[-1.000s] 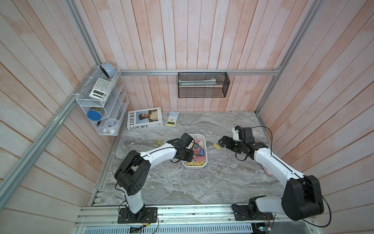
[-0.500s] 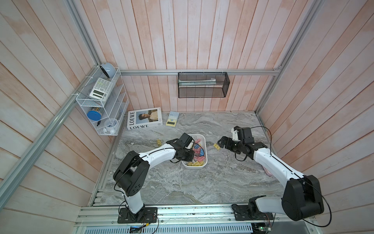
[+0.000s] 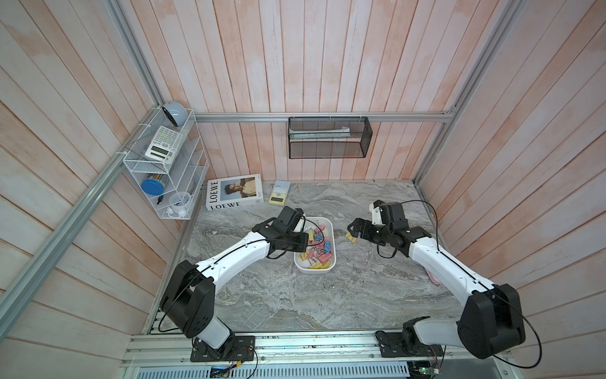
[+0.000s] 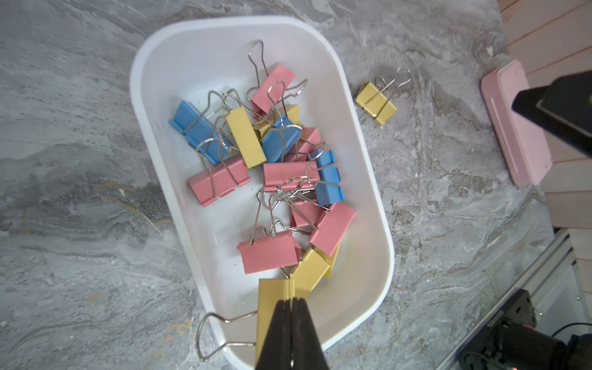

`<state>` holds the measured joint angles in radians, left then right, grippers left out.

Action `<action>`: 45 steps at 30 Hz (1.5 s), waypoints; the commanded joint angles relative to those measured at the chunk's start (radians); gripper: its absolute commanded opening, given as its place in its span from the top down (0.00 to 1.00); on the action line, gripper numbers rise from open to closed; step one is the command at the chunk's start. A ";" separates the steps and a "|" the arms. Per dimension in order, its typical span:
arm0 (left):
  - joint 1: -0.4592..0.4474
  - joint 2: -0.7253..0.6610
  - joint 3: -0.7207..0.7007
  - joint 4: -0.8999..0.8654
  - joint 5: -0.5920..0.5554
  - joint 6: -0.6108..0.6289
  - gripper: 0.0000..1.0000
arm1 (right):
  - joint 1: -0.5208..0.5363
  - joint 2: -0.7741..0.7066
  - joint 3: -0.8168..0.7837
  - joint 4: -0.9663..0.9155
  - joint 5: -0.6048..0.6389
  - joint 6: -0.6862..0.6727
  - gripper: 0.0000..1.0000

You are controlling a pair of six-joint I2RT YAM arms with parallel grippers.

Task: Take out the binder clips from the storage box
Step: Pick up the binder clip from the storage box, then place the binder clip at the center of the board.

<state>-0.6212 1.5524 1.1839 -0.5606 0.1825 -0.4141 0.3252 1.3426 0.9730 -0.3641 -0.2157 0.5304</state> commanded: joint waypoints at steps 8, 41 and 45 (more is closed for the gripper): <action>0.278 -0.250 -0.220 0.166 0.004 -0.143 1.00 | 0.140 0.066 0.128 -0.060 0.034 -0.026 0.02; 0.660 -0.174 -0.604 0.678 0.035 -0.288 0.37 | 0.373 0.489 0.416 -0.184 -0.041 -0.052 0.63; 0.660 -0.246 -0.595 0.610 0.035 -0.290 0.24 | 0.375 0.523 0.426 -0.194 -0.056 -0.046 0.63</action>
<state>0.0345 1.3586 0.5865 0.0868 0.2058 -0.7071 0.6933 1.8339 1.3689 -0.5198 -0.2489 0.4896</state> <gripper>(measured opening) 0.754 0.368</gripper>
